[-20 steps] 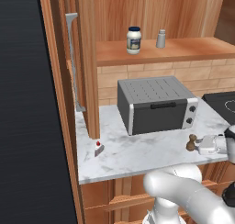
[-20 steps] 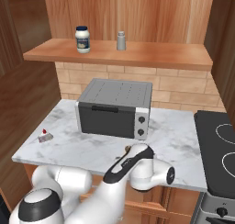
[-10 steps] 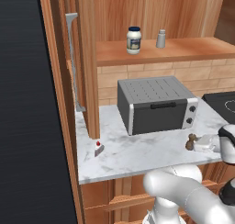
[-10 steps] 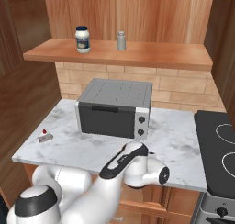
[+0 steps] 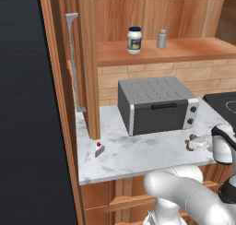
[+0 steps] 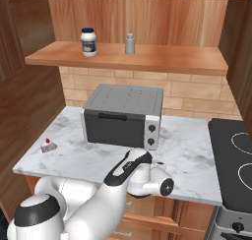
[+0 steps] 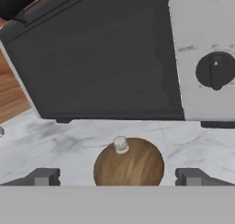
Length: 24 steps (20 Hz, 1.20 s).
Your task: There are various items on the counter. Only move the condiments/shakers into the cabinet.
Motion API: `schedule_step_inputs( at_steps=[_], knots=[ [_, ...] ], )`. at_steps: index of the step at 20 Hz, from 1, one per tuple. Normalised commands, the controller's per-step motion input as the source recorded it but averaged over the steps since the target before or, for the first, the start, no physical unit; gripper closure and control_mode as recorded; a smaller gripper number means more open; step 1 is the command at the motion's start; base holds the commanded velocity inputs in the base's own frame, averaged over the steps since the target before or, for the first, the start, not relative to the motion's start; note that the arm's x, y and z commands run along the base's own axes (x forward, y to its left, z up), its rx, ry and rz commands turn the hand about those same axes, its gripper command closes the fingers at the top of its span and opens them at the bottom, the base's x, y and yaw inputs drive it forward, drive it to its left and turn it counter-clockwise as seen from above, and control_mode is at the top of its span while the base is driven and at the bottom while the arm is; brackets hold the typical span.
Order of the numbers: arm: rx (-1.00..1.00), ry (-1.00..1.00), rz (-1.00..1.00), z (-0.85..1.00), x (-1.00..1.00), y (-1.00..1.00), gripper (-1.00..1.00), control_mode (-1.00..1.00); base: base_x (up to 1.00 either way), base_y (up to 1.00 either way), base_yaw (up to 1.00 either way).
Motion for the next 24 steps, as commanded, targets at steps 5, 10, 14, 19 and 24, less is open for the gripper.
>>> schedule_step_inputs(
  at_steps=[5,10,14,19,24],
  knots=[
    [0.00,0.00,-0.02,-0.05,0.07,0.00,1.00,-1.00,0.00,0.00,0.00],
    [0.00,-0.05,0.00,0.20,-0.05,0.00,1.00,-1.00,0.00,0.00,0.00],
    [0.00,-0.10,0.00,0.98,-0.09,0.01,1.00,-1.00,0.00,0.00,0.00],
    [0.00,-0.06,0.00,1.00,-0.06,0.11,1.00,-1.00,0.00,0.00,0.00],
    [0.00,-0.01,0.00,1.00,0.00,0.16,1.00,-1.00,0.00,0.00,0.00]
  ],
)
